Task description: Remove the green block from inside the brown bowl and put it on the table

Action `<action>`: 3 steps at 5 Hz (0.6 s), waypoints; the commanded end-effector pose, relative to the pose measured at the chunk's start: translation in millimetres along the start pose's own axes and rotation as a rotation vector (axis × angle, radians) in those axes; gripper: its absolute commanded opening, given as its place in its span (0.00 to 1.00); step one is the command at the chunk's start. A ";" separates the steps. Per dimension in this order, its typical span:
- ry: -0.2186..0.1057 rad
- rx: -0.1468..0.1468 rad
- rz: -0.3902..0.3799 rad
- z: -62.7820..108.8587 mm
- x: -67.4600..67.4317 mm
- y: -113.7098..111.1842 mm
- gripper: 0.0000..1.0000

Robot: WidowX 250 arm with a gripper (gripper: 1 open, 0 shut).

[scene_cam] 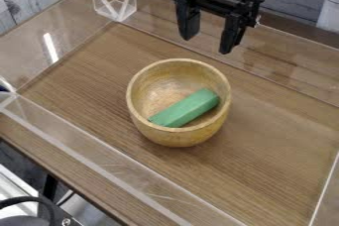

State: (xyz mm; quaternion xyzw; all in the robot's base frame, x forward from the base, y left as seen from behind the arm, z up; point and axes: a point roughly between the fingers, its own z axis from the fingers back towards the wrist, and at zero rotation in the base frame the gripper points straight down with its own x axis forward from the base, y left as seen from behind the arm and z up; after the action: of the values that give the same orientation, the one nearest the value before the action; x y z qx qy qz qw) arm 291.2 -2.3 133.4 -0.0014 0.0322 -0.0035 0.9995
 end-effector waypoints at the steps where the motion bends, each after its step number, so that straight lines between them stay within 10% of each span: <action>1: 0.029 0.010 -0.025 -11.5 -11.2 4.0 1.00; 3: 0.051 0.019 -0.071 -42.2 -34.1 19.4 1.00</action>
State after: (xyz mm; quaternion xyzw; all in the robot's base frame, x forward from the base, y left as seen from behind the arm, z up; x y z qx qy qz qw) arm 249.4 14.9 77.5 0.0018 0.0908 -0.0362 0.9952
